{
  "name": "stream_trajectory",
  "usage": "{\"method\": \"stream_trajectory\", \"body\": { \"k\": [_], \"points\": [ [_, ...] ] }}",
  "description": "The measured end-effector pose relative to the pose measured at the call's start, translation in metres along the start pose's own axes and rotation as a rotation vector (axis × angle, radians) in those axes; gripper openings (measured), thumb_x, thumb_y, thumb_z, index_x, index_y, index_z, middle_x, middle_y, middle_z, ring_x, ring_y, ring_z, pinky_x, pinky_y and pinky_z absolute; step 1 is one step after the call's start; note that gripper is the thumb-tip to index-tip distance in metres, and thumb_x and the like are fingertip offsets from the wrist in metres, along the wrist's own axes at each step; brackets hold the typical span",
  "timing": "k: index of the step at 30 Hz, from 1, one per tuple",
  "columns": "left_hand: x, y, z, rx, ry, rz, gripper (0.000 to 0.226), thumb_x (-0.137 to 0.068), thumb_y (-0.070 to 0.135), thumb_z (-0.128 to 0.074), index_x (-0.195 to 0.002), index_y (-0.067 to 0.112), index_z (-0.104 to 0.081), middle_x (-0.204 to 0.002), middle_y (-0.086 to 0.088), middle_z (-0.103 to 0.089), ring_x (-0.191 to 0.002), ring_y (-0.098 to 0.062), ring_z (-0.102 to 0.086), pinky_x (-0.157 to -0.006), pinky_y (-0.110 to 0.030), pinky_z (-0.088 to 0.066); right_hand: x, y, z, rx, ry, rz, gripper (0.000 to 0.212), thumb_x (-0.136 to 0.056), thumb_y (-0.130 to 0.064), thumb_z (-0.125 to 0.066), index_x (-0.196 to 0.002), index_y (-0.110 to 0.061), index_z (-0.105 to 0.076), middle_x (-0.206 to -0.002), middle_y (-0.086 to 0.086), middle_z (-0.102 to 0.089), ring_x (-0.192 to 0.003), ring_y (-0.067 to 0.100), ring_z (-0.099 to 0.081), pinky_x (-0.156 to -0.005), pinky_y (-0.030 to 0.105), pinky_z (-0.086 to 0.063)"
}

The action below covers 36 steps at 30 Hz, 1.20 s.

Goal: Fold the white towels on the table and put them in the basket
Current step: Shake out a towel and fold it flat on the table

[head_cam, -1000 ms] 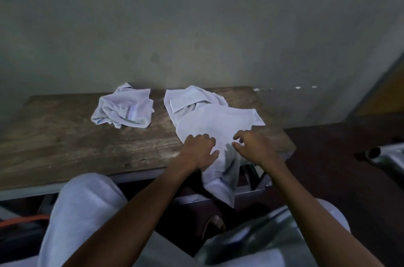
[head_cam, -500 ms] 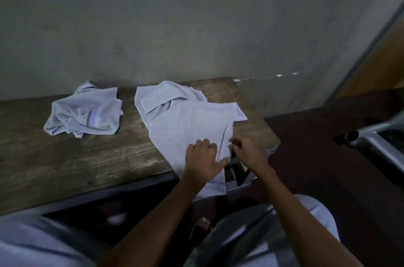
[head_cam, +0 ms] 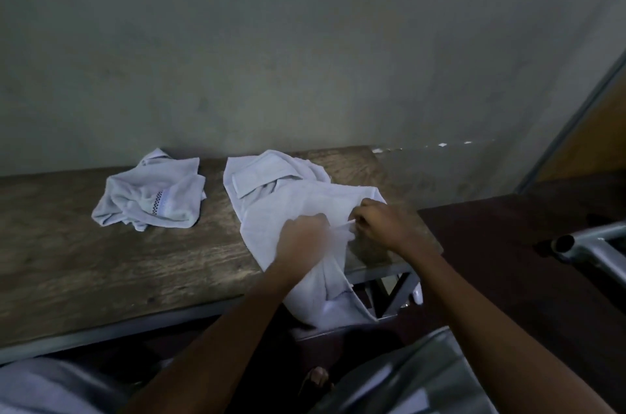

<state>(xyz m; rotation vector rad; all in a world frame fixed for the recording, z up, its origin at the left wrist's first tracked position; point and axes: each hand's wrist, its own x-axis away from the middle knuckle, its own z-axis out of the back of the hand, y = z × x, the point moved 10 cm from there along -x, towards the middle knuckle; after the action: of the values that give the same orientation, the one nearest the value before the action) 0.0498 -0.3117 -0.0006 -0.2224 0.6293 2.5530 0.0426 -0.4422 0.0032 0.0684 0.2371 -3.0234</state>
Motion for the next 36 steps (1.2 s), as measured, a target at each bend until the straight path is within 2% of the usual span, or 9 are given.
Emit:
{"method": "stream_trajectory", "body": {
  "k": [2,5,10,13,17,21,27,32,36],
  "points": [
    [-0.020,0.003,0.041,0.009,0.047,-0.041,0.019,-0.089,0.028,-0.050,-0.094,0.016,-0.064,-0.091,-0.005,-0.069,-0.087,-0.025,-0.062,-0.076,-0.034,-0.047,-0.015,-0.011,0.035,0.002,0.042,0.020,0.020,-0.090,-0.025,-0.053,-0.103,-0.018,-0.067,-0.109,0.007,-0.063,-0.097,0.029,-0.060,-0.082,0.041,-0.050],
    [-0.050,0.005,0.110,-0.037,0.151,-0.104,0.015,-0.086,0.026,-0.052,-0.090,0.017,-0.063,-0.088,-0.006,-0.069,-0.088,-0.029,-0.063,-0.073,-0.037,-0.049,-0.043,-0.028,0.093,0.035,0.130,0.055,0.011,-0.084,-0.028,-0.058,-0.077,-0.020,-0.058,-0.096,0.013,-0.065,-0.091,0.034,-0.062,-0.073,0.038,-0.049],
    [-0.076,0.015,0.225,-0.177,0.275,-0.197,0.014,-0.086,0.025,-0.053,-0.094,0.016,-0.061,-0.093,-0.008,-0.069,-0.091,-0.030,-0.062,-0.075,-0.037,-0.047,-0.067,-0.067,0.200,0.039,0.272,0.123,0.017,-0.086,-0.036,-0.062,-0.096,-0.023,-0.067,-0.103,0.005,-0.062,-0.099,0.026,-0.059,-0.072,0.030,-0.038],
    [-0.080,0.023,0.279,-0.245,0.347,-0.229,0.015,-0.087,0.025,-0.051,-0.094,0.016,-0.060,-0.096,-0.009,-0.068,-0.091,-0.032,-0.062,-0.073,-0.037,-0.047,-0.074,-0.092,0.253,0.072,0.340,0.164,0.022,-0.087,-0.037,-0.061,-0.099,-0.019,-0.067,-0.106,0.007,-0.059,-0.104,0.026,-0.055,-0.079,0.033,-0.043],
    [-0.081,0.031,0.336,-0.242,0.414,-0.224,0.016,-0.087,0.026,-0.051,-0.095,0.015,-0.060,-0.096,-0.009,-0.069,-0.091,-0.032,-0.061,-0.073,-0.038,-0.049,-0.079,-0.116,0.301,0.011,0.361,0.195,0.015,-0.086,-0.028,-0.064,-0.093,-0.015,-0.066,-0.094,0.004,-0.064,-0.087,0.023,-0.056,-0.073,0.031,-0.043],
    [-0.076,0.028,0.375,-0.159,0.469,-0.187,0.012,-0.086,0.024,-0.054,-0.092,0.015,-0.060,-0.093,-0.008,-0.069,-0.089,-0.030,-0.062,-0.074,-0.040,-0.051,-0.078,-0.134,0.318,-0.137,0.315,0.230,0.003,-0.085,-0.016,-0.065,-0.088,-0.016,-0.065,-0.080,0.000,-0.062,-0.076,0.016,-0.058,-0.068,0.028,-0.044],
    [-0.059,0.002,0.400,-0.029,0.499,-0.154,0.005,-0.083,0.017,-0.058,-0.085,0.014,-0.062,-0.082,-0.005,-0.070,-0.078,-0.026,-0.064,-0.070,-0.036,-0.052,-0.070,-0.139,0.314,-0.291,0.288,0.248,0.010,-0.082,-0.004,-0.066,-0.080,-0.013,-0.067,-0.076,0.002,-0.065,-0.068,0.010,-0.056,-0.060,0.019,-0.041],
    [-0.045,-0.023,0.401,0.091,0.472,-0.156,0.003,-0.083,0.009,-0.064,-0.081,0.009,-0.065,-0.075,-0.007,-0.068,-0.067,-0.017,-0.061,-0.062,-0.024,-0.044,-0.067,-0.135,0.303,-0.374,0.225,0.223,0.010,-0.084,-0.004,-0.066,-0.082,-0.013,-0.070,-0.071,-0.003,-0.064,-0.060,0.003,-0.053,-0.056,0.011,-0.039],
    [-0.043,-0.040,0.397,0.145,0.479,-0.131,0.009,-0.083,0.007,-0.065,-0.078,0.014,-0.064,-0.069,-0.003,-0.063,-0.056,-0.005,-0.051,-0.053,-0.011,-0.035,-0.068,-0.129,0.297,-0.384,0.191,0.202,0.014,-0.083,0.000,-0.062,-0.082,-0.012,-0.069,-0.074,0.002,-0.064,-0.060,0.006,-0.051,-0.057,0.016,-0.039]
  ]
}}
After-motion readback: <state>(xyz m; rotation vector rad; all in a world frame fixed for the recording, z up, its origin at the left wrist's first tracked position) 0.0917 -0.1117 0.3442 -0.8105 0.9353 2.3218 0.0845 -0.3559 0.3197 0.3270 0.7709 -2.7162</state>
